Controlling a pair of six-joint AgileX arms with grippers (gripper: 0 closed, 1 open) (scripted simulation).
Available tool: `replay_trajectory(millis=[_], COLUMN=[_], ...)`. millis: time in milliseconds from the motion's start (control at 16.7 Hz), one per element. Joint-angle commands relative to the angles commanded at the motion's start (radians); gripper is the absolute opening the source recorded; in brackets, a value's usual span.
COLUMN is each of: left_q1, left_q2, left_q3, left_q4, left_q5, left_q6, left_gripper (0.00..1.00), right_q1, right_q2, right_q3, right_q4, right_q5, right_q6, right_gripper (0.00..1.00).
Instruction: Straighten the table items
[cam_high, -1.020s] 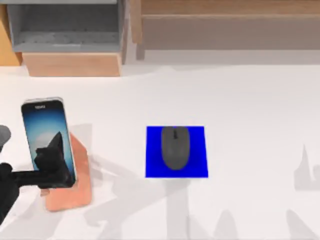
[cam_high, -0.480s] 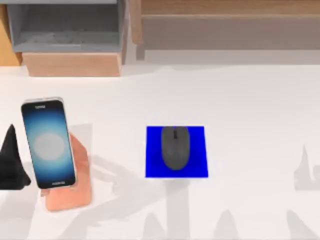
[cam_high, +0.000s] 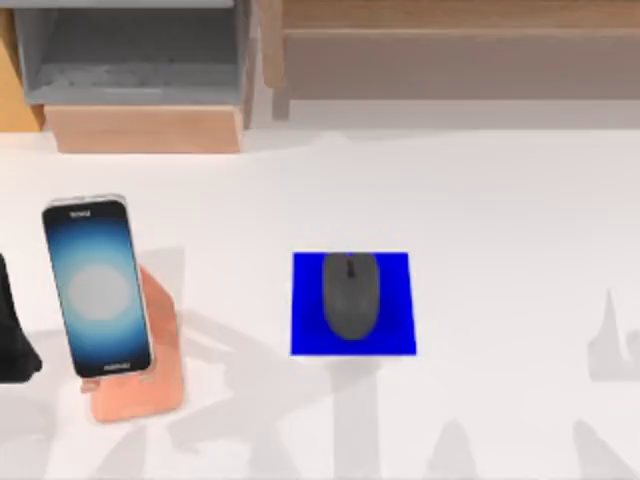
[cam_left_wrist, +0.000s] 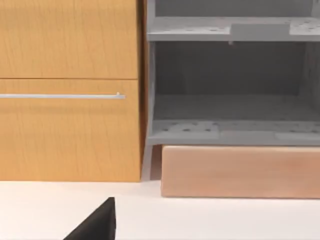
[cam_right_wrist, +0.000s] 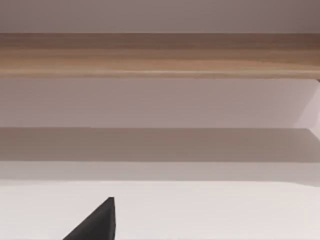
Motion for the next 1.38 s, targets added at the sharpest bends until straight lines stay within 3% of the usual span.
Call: replay_trajectory(millis=[240, 540, 1020, 1380], left_q1=[0.0, 0.0, 0.0, 0.0], left_q2=[0.0, 0.0, 0.0, 0.0], left_q3=[0.0, 0.0, 0.0, 0.0], left_q4=[0.0, 0.0, 0.0, 0.0], left_q5=[0.0, 0.0, 0.0, 0.0], left_q6=[0.0, 0.0, 0.0, 0.0], left_gripper=[1.0, 1.0, 1.0, 1.0], right_q1=[-0.024, -0.192, -0.555, -0.739], right_q2=[0.03, 0.292, 1.13, 1.782], right_q3=[-0.001, -0.004, 0.106, 0.31], right_q4=[0.028, 0.233, 0.809, 1.29], right_q5=[-0.018, -0.136, -0.402, -0.578], right_q6=[-0.001, -0.009, -0.017, -0.01], right_gripper=[1.0, 1.0, 1.0, 1.0])
